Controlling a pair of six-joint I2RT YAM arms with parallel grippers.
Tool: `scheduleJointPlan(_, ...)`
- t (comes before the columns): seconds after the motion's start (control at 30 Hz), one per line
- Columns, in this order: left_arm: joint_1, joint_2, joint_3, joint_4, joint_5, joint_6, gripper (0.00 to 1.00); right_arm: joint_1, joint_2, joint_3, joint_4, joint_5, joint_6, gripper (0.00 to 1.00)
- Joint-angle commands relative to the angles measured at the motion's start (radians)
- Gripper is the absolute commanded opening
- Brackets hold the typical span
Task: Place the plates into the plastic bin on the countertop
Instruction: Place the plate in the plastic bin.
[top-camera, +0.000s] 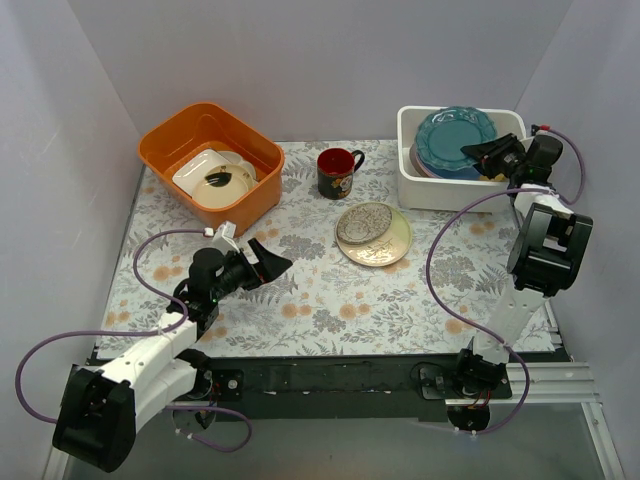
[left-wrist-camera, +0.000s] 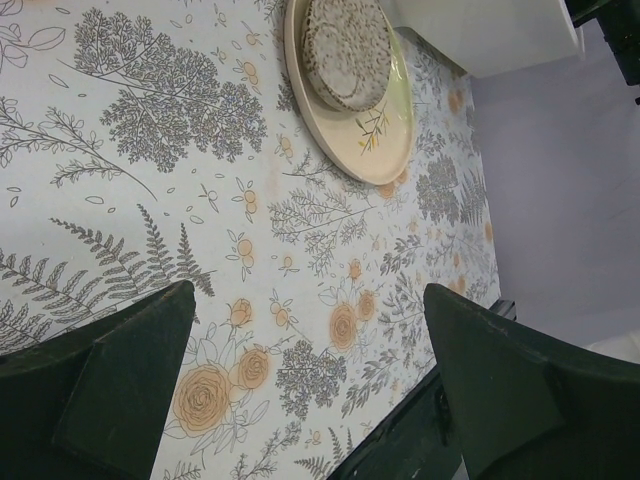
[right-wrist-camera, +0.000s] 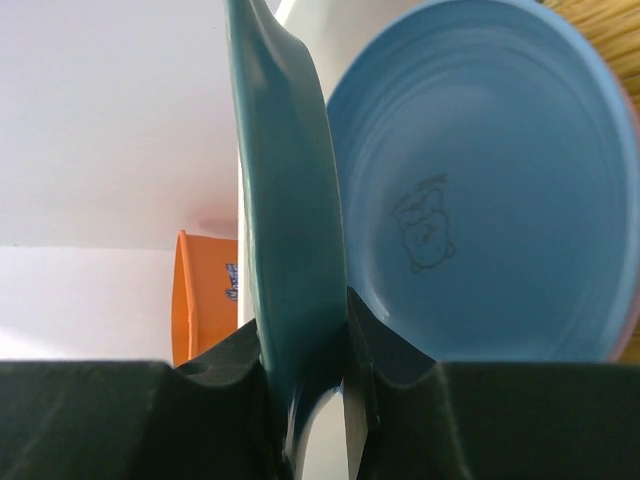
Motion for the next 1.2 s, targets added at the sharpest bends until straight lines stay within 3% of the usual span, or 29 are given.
scheduleJointPlan(0.0, -0.003, 0.006, 0.001, 0.014, 0.018, 0.015, 0.98, -0.006, -0.015, 0.106, 0.081, -0.011, -0.012, 0.01)
scheduleJointPlan(0.7, -0.003, 0.030, 0.021, 0.009, 0.020, 0.022, 0.98, 0.003, 0.090, 0.242, -0.094, -0.033, -0.113, 0.02)
scheduleJointPlan(0.8, -0.003, 0.032, 0.019, 0.007, 0.022, 0.022, 0.98, 0.010, 0.098, 0.259, -0.124, -0.040, -0.138, 0.08)
scheduleJointPlan(1.03, -0.003, 0.030, 0.013, 0.007, 0.023, 0.025, 0.98, 0.024, 0.117, 0.330, -0.274, -0.030, -0.242, 0.38)
scheduleJointPlan(1.17, -0.003, 0.027, 0.013, 0.007, 0.023, 0.023, 0.98, 0.029, 0.107, 0.347, -0.354, -0.002, -0.300, 0.47)
